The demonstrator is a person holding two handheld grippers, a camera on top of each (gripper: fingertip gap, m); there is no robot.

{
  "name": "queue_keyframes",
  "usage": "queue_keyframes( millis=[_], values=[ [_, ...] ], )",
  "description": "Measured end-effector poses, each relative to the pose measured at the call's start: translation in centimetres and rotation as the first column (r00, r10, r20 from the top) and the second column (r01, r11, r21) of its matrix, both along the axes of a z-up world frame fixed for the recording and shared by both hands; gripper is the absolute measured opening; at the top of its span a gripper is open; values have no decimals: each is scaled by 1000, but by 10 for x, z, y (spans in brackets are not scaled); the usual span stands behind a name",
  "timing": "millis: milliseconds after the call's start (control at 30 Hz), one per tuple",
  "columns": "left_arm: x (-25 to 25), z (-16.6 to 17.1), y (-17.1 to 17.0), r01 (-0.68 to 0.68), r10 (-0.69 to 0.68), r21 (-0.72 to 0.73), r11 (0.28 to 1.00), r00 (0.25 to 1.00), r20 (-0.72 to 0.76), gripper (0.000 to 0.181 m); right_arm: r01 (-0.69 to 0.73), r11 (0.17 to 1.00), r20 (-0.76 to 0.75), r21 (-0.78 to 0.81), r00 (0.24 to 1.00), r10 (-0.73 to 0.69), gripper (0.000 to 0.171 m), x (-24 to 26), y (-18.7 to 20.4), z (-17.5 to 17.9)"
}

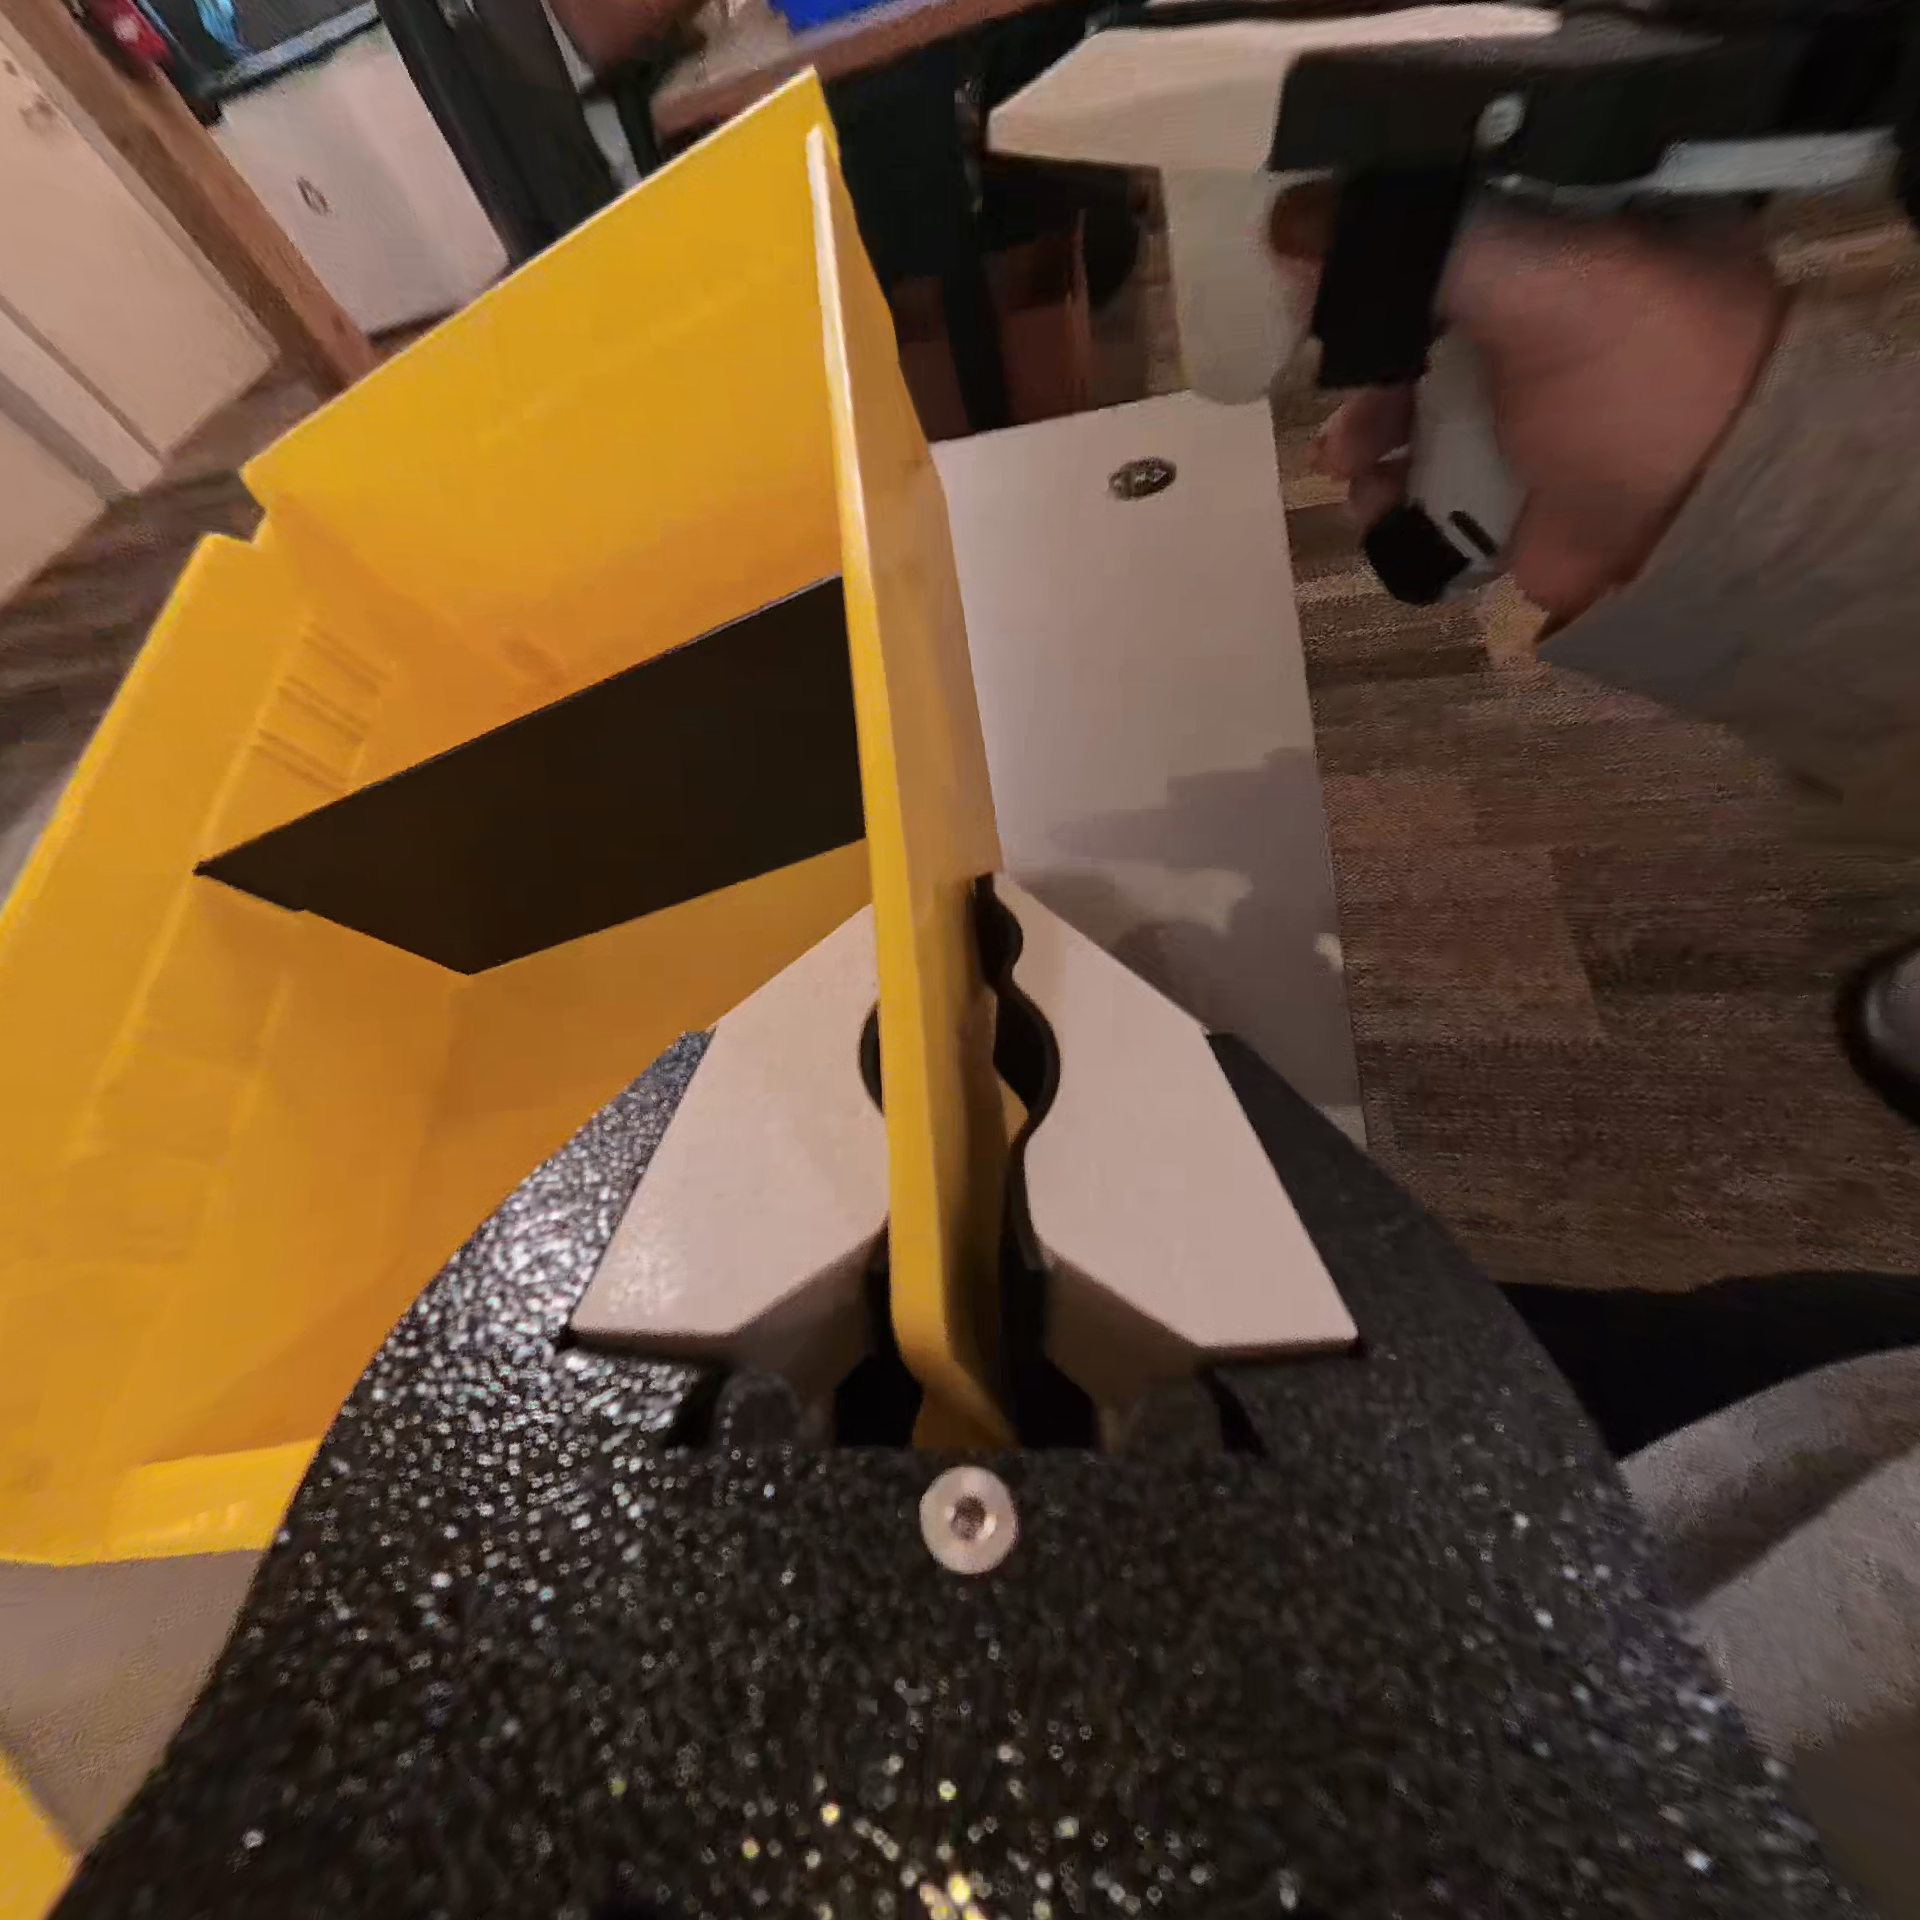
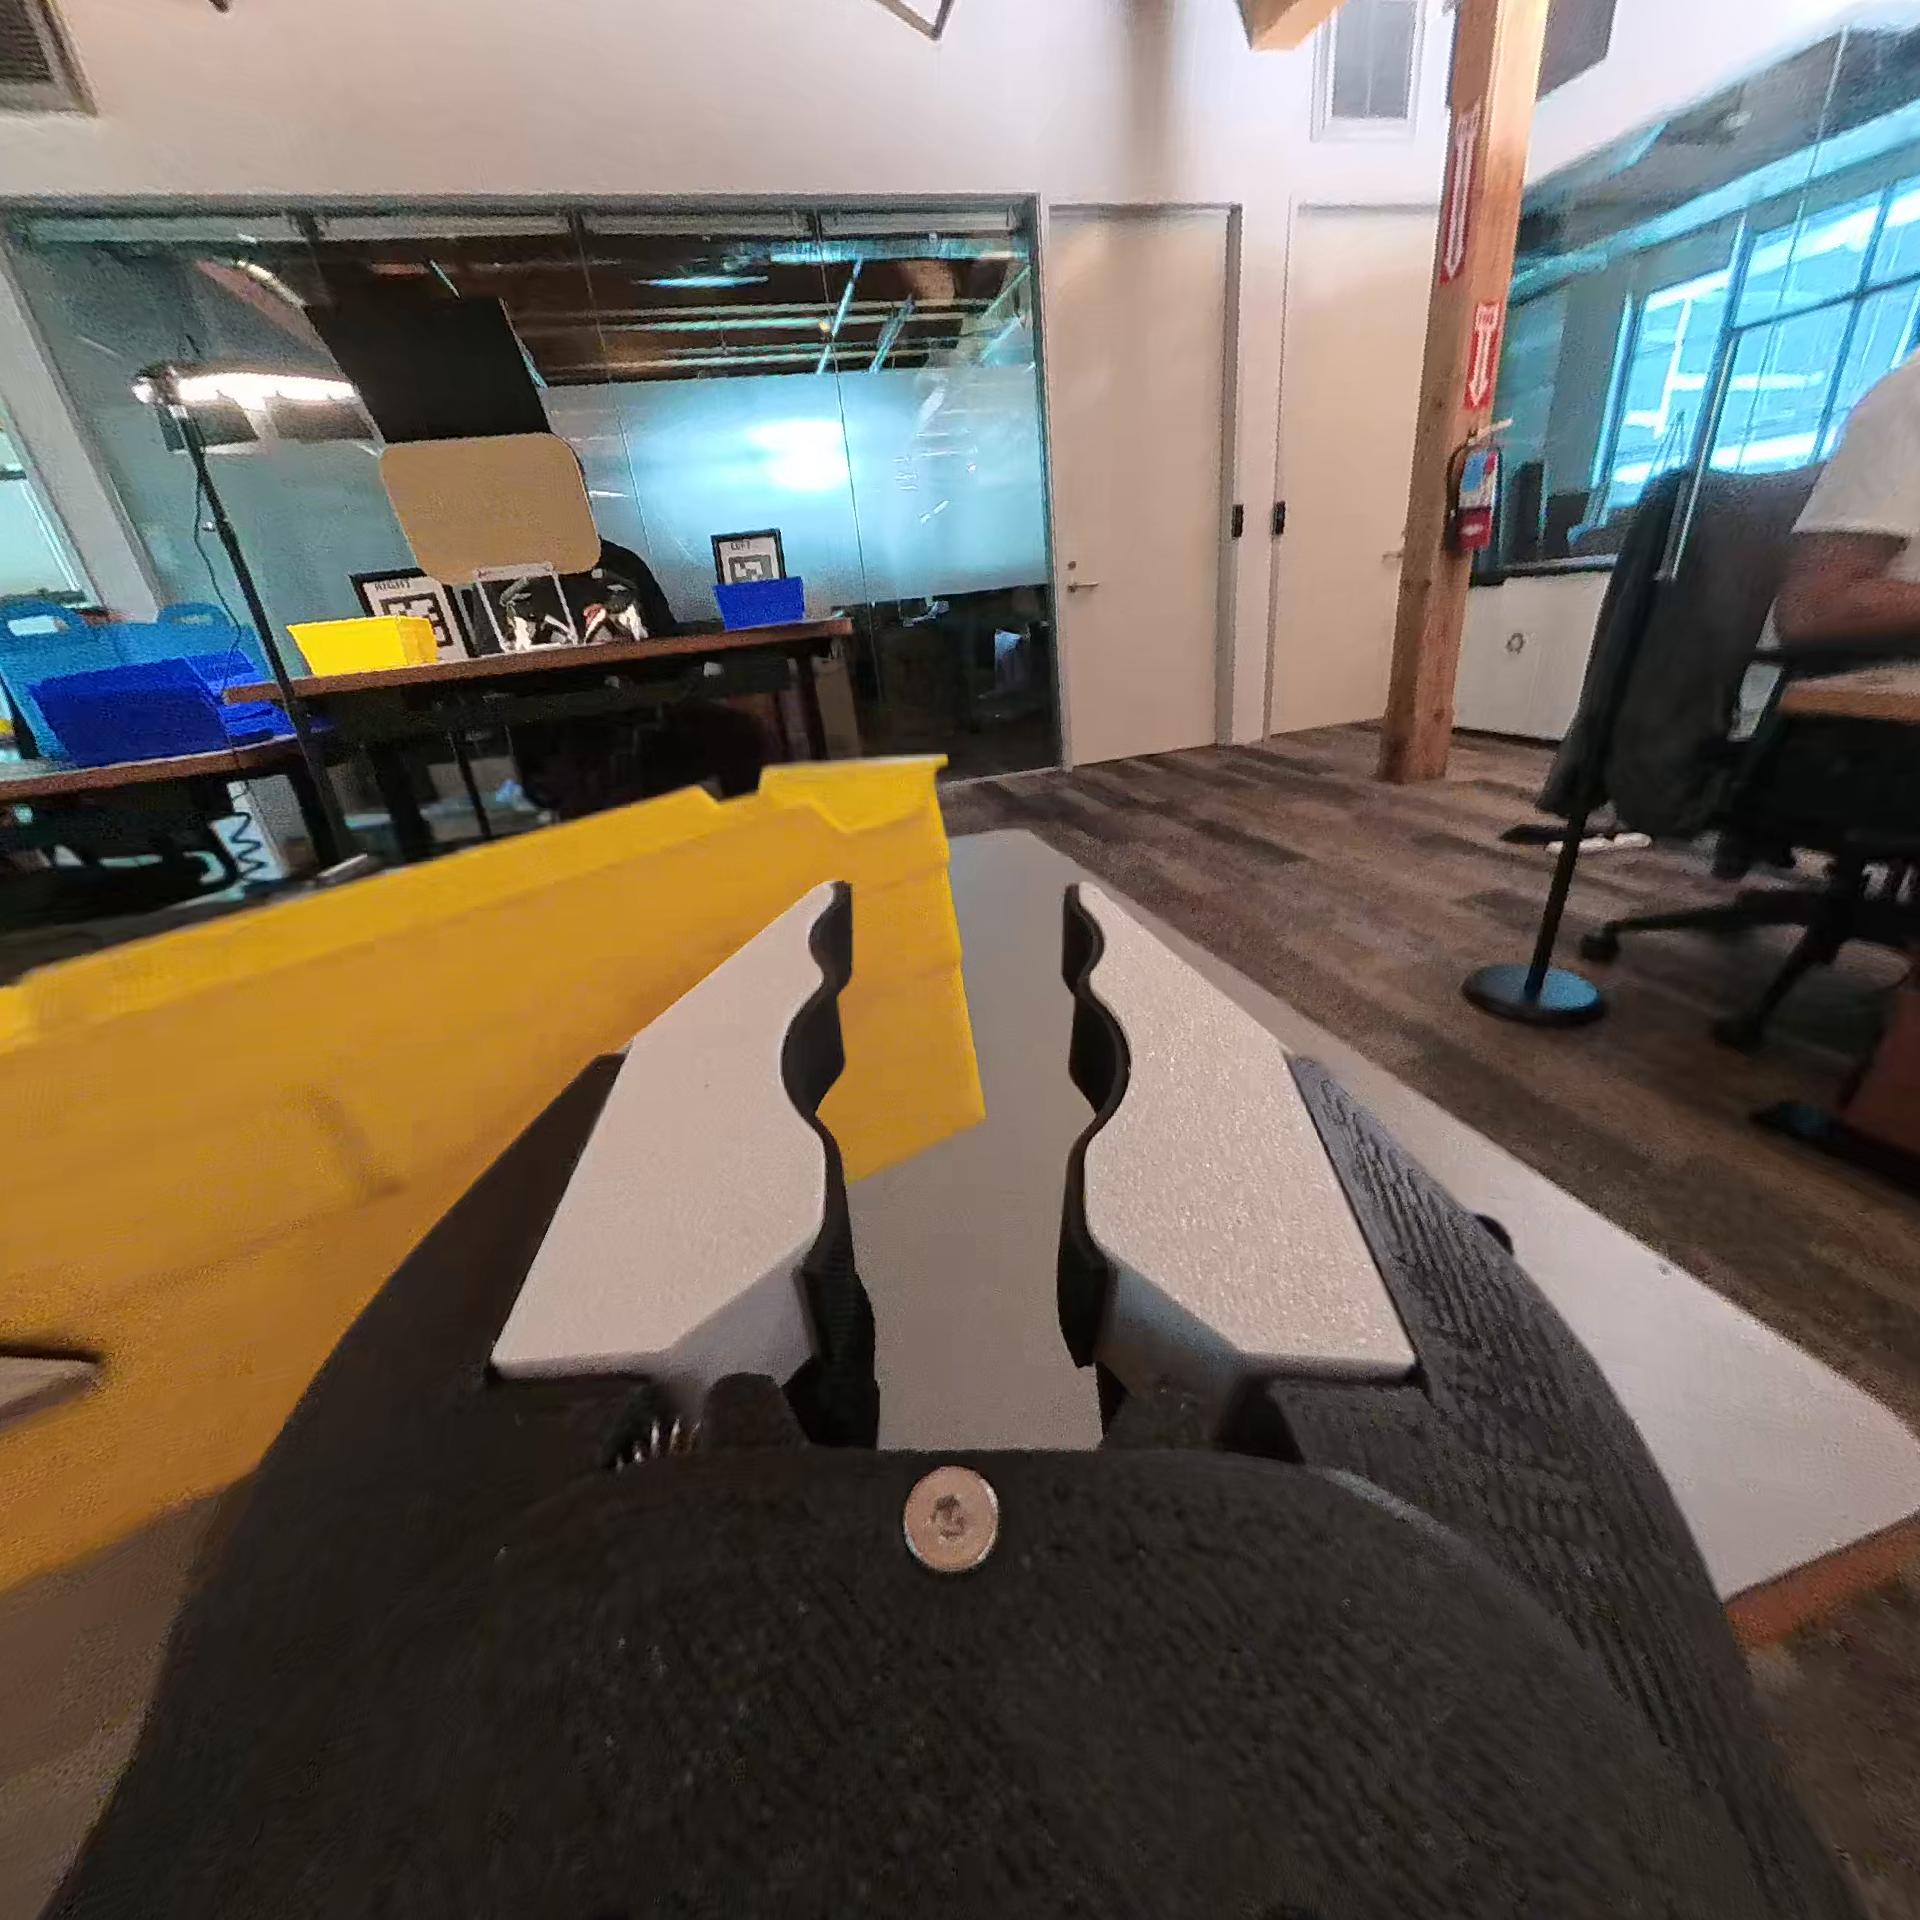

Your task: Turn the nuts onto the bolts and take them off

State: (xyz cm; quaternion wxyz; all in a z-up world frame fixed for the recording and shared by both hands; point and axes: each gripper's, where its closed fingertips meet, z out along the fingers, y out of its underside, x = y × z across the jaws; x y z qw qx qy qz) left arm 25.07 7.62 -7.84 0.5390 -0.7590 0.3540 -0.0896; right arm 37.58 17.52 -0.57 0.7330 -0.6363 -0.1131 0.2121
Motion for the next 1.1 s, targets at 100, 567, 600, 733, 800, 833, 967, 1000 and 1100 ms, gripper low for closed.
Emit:
queue_keyframes(
  millis=[100, 567, 600, 733, 800, 833, 967, 1000, 1100],
  values=[
    [-8, -23, 16, -48, 49, -43, 998, 998, 26, 4, -26, 998, 26, -62, 999, 27, 38, -9, 3, -18],
    [-105, 80, -64, -205, 137, 383, 901, 971, 198, 66, -11, 994, 229, -106, 973, 36, 129, -104, -31, -36],
    [-136, 96, -78, -304, 218, 419, 855, 946, 242, 72, -24, 994, 232, -105, 971, 48, 142, -115, -41, -36],
    [-285, 103, -133, -697, 585, 361, 620, 717, 380, 95, -116, 977, 233, -179, 960, 157, 160, -171, -81, -52],
    [-343, 81, -157, -806, 708, 272, 526, 592, 384, 100, -124, 976, 264, -181, 949, 169, 160, -193, -91, -61],
    [-364, 67, -166, -844, 759, 222, 488, 536, 369, 105, -127, 975, 283, -182, 943, 176, 160, -204, -94, -65],
    [-407, 19, -189, -904, 862, 93, 417, 426, 274, 110, -58, 982, 419, -181, 899, 131, 160, -223, -86, -88],
    [-410, 10, -191, -906, 870, 68, 419, 421, 256, 108, -14, 985, 457, -174, 884, 93, 159, -218, -80, -94],
    [-416, -13, -193, -905, 881, 11, 425, 417, 223, 99, 7, 981, 451, -195, 889, 83, 155, -204, -75, -98]
  ],
)
